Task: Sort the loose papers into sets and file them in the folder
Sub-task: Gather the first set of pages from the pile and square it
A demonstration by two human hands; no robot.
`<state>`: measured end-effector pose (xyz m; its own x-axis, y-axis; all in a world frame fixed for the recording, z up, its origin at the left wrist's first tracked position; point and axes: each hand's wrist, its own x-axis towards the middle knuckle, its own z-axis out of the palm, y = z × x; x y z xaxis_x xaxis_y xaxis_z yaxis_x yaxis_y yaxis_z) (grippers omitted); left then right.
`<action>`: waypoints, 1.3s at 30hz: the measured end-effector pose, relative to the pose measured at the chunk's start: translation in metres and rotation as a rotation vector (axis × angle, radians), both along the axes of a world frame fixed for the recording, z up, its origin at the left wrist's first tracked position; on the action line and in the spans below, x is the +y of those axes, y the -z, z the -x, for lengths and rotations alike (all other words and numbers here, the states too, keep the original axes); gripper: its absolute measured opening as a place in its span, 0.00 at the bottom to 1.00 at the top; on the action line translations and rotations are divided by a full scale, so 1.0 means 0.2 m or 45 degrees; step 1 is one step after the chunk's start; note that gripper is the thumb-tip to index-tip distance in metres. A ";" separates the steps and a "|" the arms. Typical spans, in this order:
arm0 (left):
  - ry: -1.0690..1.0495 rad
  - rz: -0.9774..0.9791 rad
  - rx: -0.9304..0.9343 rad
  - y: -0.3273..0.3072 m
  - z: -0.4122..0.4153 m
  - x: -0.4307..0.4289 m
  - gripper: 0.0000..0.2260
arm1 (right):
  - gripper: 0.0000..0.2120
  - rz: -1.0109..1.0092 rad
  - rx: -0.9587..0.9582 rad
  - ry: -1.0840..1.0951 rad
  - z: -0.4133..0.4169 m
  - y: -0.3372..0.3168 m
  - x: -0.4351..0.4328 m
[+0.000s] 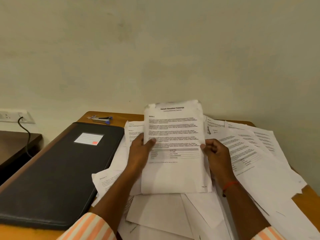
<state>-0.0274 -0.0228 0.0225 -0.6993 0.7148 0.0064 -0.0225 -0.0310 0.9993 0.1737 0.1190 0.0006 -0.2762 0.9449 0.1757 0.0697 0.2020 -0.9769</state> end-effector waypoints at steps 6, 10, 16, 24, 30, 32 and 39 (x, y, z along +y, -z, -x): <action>-0.138 0.009 0.018 -0.02 0.14 -0.05 0.06 | 0.13 0.277 0.238 -0.326 0.05 -0.04 -0.09; -0.094 0.202 0.074 -0.01 0.22 -0.07 0.08 | 0.06 -0.342 -0.353 -0.042 0.09 0.00 -0.10; -0.075 0.389 0.262 0.04 0.25 -0.07 0.10 | 0.11 -0.585 -0.908 -0.174 0.18 0.11 -0.11; -0.091 0.337 0.238 0.07 0.24 -0.06 0.08 | 0.19 -0.466 -0.761 -0.196 0.18 0.14 -0.06; -0.123 0.155 0.129 0.06 0.23 -0.06 0.02 | 0.07 -0.036 -0.037 -0.004 0.16 0.02 -0.08; -0.093 0.078 0.060 0.04 0.22 -0.07 0.05 | 0.06 0.106 0.211 0.027 0.12 0.00 -0.07; 0.030 -0.053 -0.110 0.02 0.16 -0.05 0.09 | 0.03 0.168 0.359 0.083 0.02 -0.04 -0.02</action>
<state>-0.0585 -0.0337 0.0194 -0.6815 0.7315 -0.0233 -0.1098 -0.0706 0.9914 0.1688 0.1151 0.0082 -0.1721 0.9788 0.1114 -0.1988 0.0762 -0.9771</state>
